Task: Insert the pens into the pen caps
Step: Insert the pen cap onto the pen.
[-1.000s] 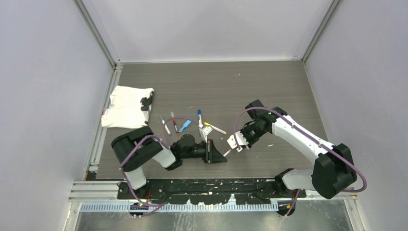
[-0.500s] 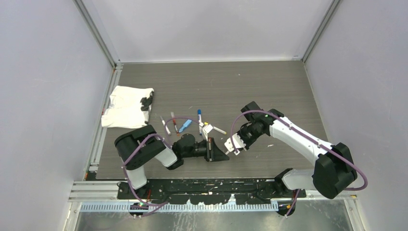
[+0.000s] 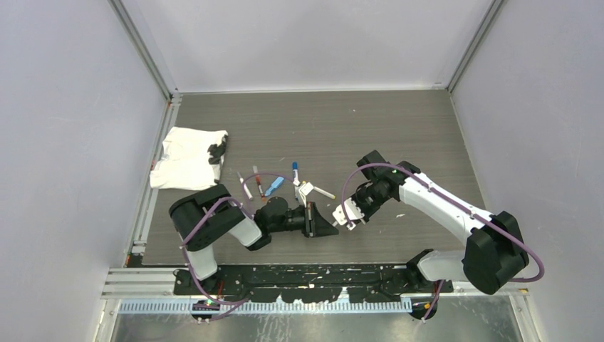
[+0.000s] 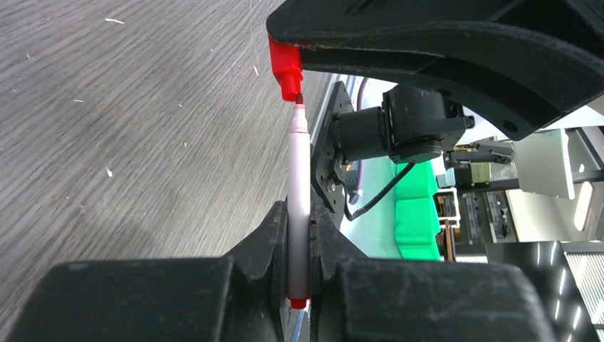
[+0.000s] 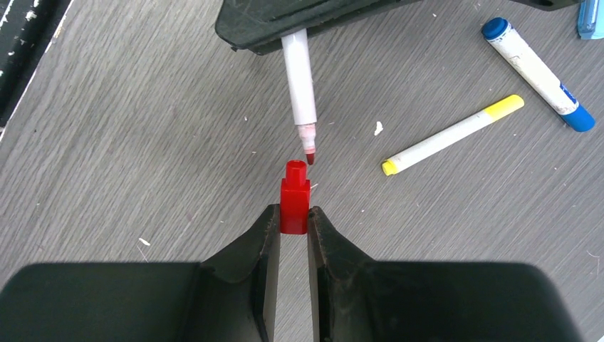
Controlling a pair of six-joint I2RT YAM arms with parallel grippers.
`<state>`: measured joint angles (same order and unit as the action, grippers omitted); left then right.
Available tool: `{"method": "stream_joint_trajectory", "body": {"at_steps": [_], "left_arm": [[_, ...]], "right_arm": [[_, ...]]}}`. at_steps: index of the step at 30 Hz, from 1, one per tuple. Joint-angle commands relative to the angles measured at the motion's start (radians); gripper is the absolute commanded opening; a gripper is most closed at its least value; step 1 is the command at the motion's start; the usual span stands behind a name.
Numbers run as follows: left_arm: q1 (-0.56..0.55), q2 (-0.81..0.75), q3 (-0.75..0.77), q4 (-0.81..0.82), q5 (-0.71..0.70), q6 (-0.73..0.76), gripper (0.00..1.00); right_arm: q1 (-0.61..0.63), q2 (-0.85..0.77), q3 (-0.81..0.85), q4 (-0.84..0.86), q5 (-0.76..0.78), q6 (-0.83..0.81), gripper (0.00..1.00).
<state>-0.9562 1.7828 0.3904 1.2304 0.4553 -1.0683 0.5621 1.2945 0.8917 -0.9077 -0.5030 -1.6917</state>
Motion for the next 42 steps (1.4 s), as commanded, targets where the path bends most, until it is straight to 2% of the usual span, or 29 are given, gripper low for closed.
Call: {"method": "stream_joint_trajectory", "body": {"at_steps": [1, 18, 42], "left_arm": [[0.006, -0.013, -0.004, 0.051, -0.016, 0.003, 0.01], [0.007, 0.01, 0.013, 0.059, 0.006, -0.011, 0.01], [0.007, 0.016, 0.019, 0.06, 0.008, -0.013, 0.01]], "right_arm": [[0.007, -0.029, 0.016, -0.019, -0.029, -0.014, 0.01], [0.005, -0.029, 0.01, 0.041, 0.005, 0.045, 0.01], [0.007, -0.033, 0.007, -0.008, -0.056, -0.02, 0.01]]}}
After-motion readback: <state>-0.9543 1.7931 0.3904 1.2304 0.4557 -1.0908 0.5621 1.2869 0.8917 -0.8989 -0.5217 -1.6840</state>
